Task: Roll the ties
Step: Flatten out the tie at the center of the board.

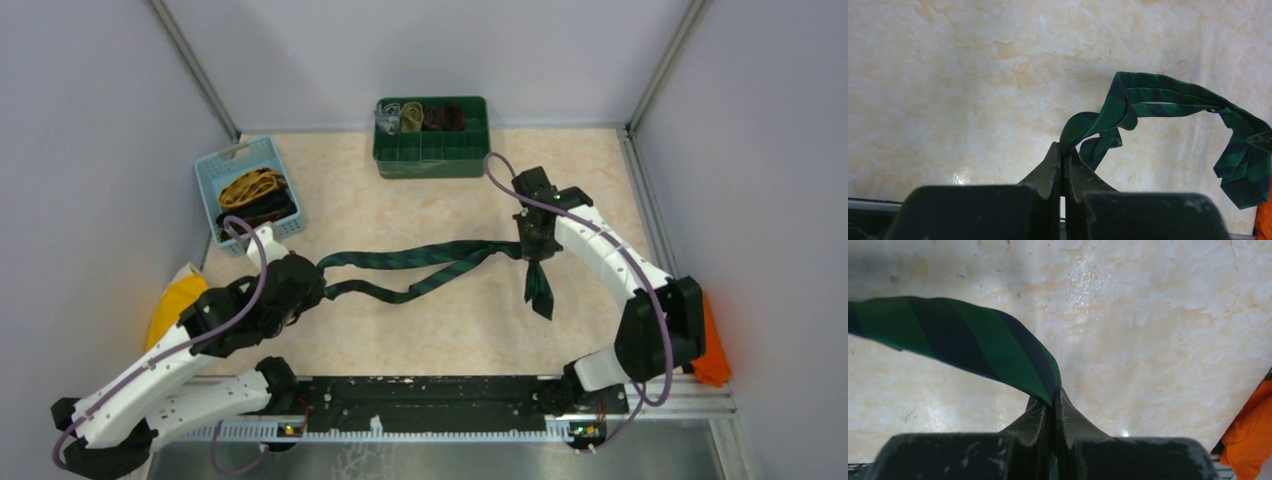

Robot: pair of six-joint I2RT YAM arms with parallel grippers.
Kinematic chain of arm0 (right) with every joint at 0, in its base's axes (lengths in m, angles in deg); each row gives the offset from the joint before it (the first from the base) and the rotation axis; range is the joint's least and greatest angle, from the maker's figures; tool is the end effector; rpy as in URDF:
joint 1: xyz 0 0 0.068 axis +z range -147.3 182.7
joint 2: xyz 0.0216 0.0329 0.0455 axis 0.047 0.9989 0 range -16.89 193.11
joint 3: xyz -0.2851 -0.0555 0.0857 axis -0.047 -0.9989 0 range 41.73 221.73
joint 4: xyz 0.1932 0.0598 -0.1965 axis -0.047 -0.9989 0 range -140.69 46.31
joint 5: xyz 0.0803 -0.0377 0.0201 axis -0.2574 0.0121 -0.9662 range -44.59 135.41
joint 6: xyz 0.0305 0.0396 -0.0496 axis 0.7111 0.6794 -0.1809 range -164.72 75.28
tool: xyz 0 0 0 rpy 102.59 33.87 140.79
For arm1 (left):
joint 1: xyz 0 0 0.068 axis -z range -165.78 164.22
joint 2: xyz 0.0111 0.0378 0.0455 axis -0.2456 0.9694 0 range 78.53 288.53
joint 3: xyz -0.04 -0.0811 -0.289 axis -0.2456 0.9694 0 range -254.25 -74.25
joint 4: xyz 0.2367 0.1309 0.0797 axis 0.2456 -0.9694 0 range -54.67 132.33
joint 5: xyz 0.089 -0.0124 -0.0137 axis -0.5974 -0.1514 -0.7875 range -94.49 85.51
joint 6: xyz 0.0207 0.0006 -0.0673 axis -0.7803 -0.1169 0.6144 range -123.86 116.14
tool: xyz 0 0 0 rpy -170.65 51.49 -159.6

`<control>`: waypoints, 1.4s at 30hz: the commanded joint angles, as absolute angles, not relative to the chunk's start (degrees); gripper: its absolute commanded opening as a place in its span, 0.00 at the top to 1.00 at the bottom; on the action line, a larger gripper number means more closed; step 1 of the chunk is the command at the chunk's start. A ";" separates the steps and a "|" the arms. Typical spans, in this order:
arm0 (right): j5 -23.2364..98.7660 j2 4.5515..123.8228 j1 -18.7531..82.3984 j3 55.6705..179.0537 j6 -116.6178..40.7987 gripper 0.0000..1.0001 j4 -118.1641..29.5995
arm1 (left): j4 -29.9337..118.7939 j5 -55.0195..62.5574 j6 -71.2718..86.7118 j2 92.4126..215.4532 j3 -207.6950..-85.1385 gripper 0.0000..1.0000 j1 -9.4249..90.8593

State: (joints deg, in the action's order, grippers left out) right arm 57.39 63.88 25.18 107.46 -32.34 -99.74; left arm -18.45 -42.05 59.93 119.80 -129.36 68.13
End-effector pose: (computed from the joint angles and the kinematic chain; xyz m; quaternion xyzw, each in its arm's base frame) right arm 0.2709 0.0992 0.2700 -0.0692 0.9787 -0.0493 0.1867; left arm 0.1019 -0.0802 0.3427 -0.1935 0.8673 -0.1425 0.4360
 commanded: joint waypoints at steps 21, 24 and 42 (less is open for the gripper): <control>32.62 98.18 10.08 127.17 -47.58 1.00 -97.47 | 5.27 -55.92 46.98 131.22 -126.23 1.00 64.40; 29.96 101.80 8.30 130.46 -49.31 1.00 -99.70 | 11.98 -55.61 40.57 134.50 -129.70 1.00 58.16; 35.06 105.93 6.96 141.84 -48.43 0.68 -99.94 | 34.80 -39.22 27.34 179.66 -150.08 1.00 36.22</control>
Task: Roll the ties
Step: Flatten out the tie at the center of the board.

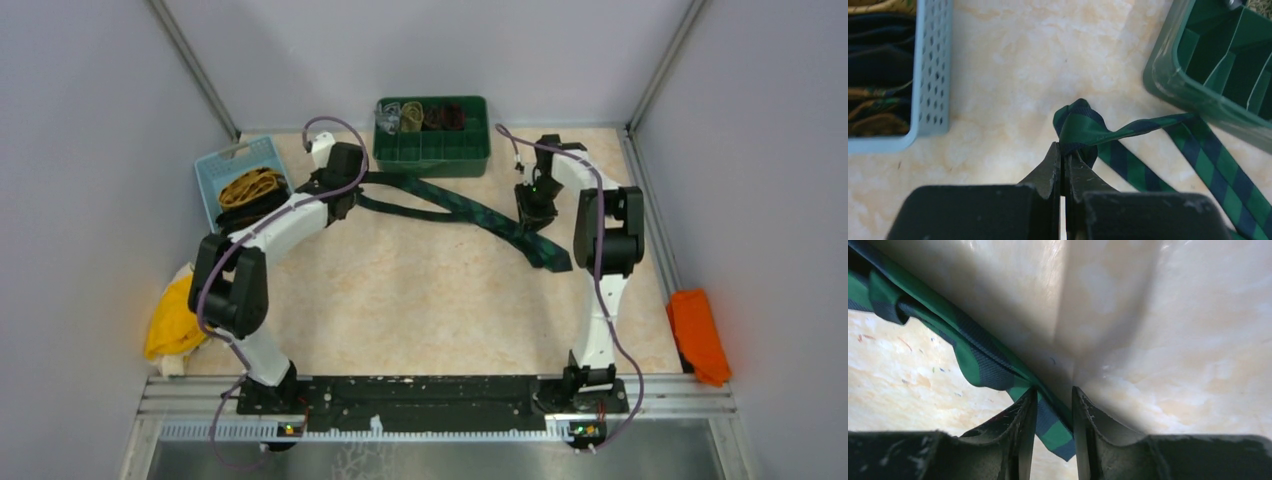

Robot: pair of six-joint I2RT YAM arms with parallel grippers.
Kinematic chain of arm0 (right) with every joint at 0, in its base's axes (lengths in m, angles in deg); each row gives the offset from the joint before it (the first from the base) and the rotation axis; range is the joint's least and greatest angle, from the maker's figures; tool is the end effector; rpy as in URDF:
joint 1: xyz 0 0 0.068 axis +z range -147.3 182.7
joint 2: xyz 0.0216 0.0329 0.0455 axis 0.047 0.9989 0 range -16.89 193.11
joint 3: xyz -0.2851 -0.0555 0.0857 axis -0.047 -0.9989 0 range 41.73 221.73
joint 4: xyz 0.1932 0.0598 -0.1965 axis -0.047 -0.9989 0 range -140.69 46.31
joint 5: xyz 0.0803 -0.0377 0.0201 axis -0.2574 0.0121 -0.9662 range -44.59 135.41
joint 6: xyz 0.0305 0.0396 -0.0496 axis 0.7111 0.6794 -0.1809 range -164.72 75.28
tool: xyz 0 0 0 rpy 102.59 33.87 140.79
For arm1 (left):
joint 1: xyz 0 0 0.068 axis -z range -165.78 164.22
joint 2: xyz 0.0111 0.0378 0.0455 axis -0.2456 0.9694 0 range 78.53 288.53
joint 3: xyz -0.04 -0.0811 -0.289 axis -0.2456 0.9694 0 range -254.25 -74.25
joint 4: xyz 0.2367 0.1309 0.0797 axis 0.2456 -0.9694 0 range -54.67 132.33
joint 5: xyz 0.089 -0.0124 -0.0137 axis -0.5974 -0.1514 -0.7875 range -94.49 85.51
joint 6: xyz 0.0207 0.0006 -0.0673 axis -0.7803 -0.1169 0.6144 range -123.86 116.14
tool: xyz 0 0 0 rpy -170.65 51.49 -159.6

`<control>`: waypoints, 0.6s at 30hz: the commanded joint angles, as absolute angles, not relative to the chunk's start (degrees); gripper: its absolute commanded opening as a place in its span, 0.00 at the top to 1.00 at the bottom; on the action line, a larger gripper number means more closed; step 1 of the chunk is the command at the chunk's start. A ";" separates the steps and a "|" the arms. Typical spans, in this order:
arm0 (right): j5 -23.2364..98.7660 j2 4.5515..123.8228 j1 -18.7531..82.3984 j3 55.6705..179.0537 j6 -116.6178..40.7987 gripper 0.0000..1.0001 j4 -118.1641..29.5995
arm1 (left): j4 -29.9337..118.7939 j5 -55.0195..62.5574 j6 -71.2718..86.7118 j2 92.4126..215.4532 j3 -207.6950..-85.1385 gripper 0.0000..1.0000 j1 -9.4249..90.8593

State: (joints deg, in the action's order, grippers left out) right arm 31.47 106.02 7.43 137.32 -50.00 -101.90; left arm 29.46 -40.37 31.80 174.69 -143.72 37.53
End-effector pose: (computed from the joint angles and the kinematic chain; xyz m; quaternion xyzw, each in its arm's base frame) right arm 0.4523 0.0513 0.1625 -0.0912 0.9877 0.1210 0.0392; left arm 0.3899 -0.1313 0.2636 -0.2230 0.8416 0.0430 0.4901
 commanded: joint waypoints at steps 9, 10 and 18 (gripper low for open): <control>44.04 97.40 12.74 138.36 -45.16 0.66 -91.44 | 35.73 -38.49 20.13 195.93 -165.77 0.79 34.23; 44.77 96.92 14.23 137.45 -43.63 0.66 -90.67 | 35.88 -38.46 19.56 197.03 -166.55 0.74 34.06; 43.95 97.71 20.71 132.42 -40.39 1.00 -86.38 | 41.62 -38.44 17.33 196.94 -162.46 0.71 33.52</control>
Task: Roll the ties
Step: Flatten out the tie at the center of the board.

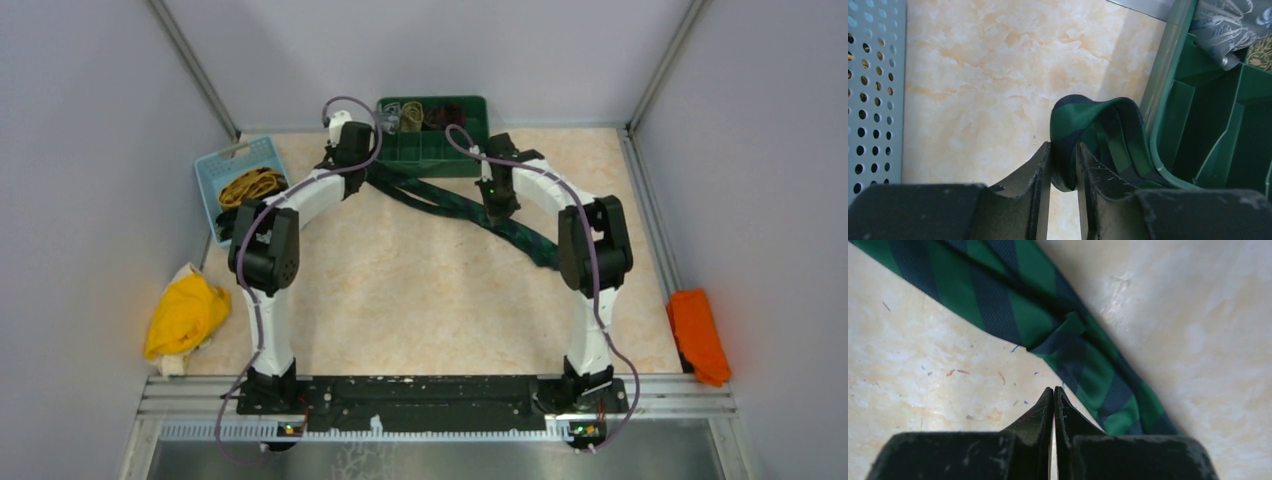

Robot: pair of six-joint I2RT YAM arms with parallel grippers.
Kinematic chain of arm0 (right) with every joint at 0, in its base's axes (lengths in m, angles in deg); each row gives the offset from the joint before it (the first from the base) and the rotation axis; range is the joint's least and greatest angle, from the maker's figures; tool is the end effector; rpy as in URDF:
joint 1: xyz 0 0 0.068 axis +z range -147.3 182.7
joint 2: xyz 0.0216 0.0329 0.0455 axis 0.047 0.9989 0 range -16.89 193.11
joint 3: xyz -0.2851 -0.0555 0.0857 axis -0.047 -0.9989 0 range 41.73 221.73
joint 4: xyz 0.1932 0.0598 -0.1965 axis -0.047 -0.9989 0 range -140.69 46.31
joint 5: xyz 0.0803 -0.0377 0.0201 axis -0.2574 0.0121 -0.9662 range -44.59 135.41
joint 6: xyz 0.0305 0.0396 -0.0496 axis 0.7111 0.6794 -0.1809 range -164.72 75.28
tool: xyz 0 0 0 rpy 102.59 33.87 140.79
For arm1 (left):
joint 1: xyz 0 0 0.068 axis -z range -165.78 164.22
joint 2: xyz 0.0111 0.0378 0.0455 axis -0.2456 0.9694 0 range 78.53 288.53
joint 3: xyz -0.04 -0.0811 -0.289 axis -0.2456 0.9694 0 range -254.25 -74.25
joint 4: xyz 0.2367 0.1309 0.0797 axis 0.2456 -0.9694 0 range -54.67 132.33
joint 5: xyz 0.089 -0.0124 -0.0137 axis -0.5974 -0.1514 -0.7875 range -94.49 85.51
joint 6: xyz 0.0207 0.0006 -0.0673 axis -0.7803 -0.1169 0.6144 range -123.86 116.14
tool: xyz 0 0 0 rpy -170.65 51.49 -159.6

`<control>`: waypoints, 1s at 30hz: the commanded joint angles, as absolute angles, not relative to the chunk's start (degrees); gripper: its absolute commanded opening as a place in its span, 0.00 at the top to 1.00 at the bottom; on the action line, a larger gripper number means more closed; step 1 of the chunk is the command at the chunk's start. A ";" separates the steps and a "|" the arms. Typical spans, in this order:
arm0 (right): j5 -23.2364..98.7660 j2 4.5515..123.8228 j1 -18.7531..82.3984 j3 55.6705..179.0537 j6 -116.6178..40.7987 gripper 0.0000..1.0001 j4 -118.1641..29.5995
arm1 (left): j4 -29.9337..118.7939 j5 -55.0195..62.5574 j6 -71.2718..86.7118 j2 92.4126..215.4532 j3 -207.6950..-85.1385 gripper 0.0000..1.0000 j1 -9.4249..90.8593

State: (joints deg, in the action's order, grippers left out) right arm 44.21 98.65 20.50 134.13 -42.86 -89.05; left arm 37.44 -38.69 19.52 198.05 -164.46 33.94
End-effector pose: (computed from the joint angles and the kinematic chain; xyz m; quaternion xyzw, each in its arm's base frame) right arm 0.4417 0.1431 0.2075 -0.1381 0.9726 0.0419 0.1820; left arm 0.5079 -0.1477 0.2234 -0.1644 0.8399 0.0774 0.5115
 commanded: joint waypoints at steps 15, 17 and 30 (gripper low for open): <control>50.60 100.02 10.51 125.97 -38.62 1.00 -87.54 | 37.75 -29.60 21.19 187.79 -155.47 0.75 33.58; 52.66 99.23 10.33 126.50 -38.38 1.00 -88.25 | 36.62 -28.60 21.12 187.56 -156.47 0.68 33.62; 48.83 102.65 26.01 144.60 -39.57 1.00 -83.65 | 36.66 -25.75 21.30 183.21 -154.56 1.00 33.56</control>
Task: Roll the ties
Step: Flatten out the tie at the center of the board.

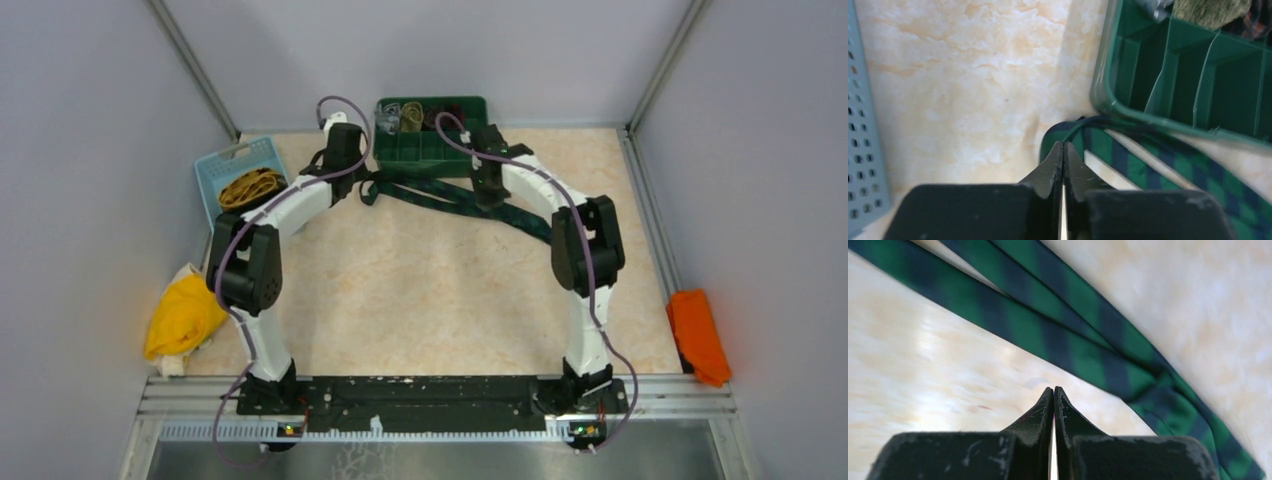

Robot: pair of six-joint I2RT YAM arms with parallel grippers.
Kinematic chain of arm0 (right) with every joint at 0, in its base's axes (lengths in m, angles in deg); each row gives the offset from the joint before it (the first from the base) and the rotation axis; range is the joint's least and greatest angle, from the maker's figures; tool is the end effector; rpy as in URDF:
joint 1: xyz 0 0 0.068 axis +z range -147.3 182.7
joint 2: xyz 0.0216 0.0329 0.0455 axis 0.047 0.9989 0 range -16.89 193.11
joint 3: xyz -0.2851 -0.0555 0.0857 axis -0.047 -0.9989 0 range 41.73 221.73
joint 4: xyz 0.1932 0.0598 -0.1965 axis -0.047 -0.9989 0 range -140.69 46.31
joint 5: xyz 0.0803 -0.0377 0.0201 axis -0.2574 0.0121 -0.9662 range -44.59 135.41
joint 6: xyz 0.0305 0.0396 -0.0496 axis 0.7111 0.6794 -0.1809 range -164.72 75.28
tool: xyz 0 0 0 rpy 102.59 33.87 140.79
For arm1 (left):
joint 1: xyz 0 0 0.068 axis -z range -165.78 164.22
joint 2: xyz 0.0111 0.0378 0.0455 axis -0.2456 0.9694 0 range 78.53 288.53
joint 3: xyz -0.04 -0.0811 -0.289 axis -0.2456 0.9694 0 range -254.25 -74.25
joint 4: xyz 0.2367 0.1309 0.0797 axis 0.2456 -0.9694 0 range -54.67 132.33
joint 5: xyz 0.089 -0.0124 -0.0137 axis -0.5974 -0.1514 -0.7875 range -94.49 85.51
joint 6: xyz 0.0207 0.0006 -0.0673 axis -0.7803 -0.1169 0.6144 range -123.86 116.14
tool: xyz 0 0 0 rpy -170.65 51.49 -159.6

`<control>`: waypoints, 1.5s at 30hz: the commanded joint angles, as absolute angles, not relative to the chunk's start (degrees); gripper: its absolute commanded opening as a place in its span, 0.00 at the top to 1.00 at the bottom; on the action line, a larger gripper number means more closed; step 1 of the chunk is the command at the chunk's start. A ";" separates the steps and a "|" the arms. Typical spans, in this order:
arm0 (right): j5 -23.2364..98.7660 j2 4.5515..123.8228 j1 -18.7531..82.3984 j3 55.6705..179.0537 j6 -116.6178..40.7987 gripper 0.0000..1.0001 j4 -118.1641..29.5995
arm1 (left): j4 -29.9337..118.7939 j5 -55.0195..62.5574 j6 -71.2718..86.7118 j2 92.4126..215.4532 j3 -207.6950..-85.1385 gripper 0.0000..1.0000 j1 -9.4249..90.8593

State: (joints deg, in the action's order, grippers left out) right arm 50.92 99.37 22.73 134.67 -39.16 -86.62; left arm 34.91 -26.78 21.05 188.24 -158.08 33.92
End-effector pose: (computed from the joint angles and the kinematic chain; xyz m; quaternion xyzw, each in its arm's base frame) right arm 0.4455 0.1565 0.2073 -0.1133 0.9709 -0.0004 0.2108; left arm 0.4707 -0.1453 0.2587 -0.1309 0.8584 -0.0195 0.4956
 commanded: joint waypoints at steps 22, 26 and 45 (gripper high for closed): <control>42.01 117.12 29.86 148.09 -37.14 1.00 -82.79 | 40.49 -25.99 23.16 166.82 -139.00 1.00 33.64; 38.88 110.89 33.60 133.28 -36.21 1.00 -81.71 | 39.68 -24.77 23.53 166.19 -139.04 1.00 33.64; 53.27 87.07 42.12 114.10 -30.58 1.00 -81.31 | 21.60 -26.87 23.52 154.85 -147.02 1.00 36.92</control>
